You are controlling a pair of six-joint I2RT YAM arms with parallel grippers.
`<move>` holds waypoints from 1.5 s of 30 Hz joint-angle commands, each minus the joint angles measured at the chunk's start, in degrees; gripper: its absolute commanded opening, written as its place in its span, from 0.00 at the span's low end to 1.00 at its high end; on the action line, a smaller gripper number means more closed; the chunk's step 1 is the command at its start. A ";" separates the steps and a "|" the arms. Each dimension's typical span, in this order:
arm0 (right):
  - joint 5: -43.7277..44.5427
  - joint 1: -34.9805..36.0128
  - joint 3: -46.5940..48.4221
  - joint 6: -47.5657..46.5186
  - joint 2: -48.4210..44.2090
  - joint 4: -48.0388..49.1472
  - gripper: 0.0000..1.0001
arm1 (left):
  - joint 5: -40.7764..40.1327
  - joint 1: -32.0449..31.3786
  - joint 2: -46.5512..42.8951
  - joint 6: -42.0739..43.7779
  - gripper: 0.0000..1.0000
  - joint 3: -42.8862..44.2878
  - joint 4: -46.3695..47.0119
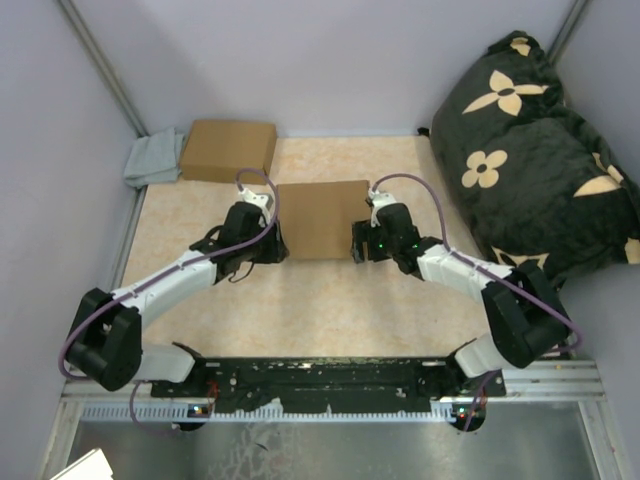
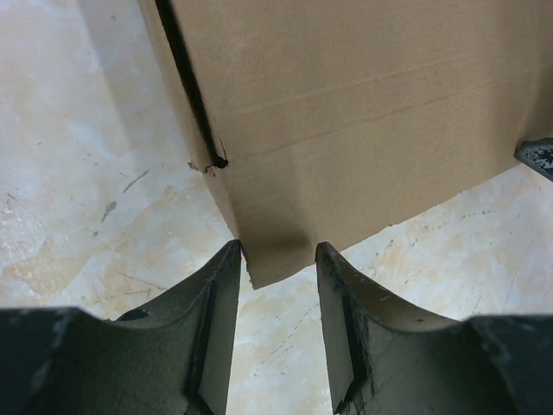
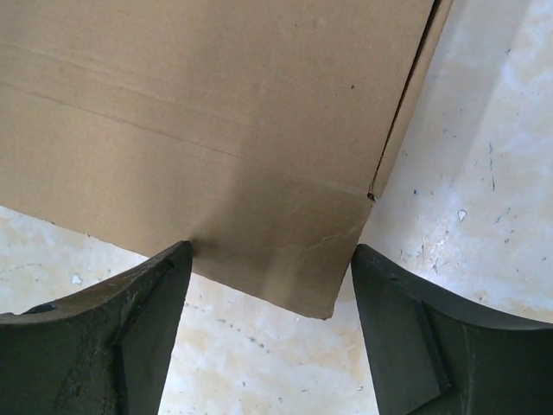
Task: Fold the paper box
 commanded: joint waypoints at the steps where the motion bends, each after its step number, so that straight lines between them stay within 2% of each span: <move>1: 1.17 0.07 -2.25 0.45 0.80 9.31 0.74 | 2.21 -0.24 0.92 0.68 0.46 2.46 1.25; 7: 2.33 0.07 -5.37 0.24 1.69 16.44 0.73 | 1.87 -0.24 4.02 0.38 0.46 1.89 2.34; 24: 5.17 0.07 -7.15 0.18 5.12 21.77 0.75 | 0.38 -0.24 7.61 0.71 0.45 0.40 5.37; 27: 6.14 0.07 -6.46 0.86 4.51 19.19 0.81 | -0.35 -0.29 7.56 0.76 0.45 0.40 5.08; 29: 6.08 0.07 -5.47 1.02 3.29 15.94 0.90 | -0.62 -0.24 7.24 0.73 0.45 0.42 4.94; 31: 5.82 0.07 -5.36 1.10 1.30 14.65 0.92 | -0.85 -0.28 6.87 0.87 0.45 0.45 4.76; 37: 6.02 0.07 -5.60 0.57 -3.97 12.29 0.92 | -1.69 -0.28 6.65 1.11 0.46 0.66 4.00; 45: 4.19 0.08 -4.38 0.45 -3.57 11.03 0.86 | -1.87 -0.25 5.51 1.16 0.45 0.61 3.02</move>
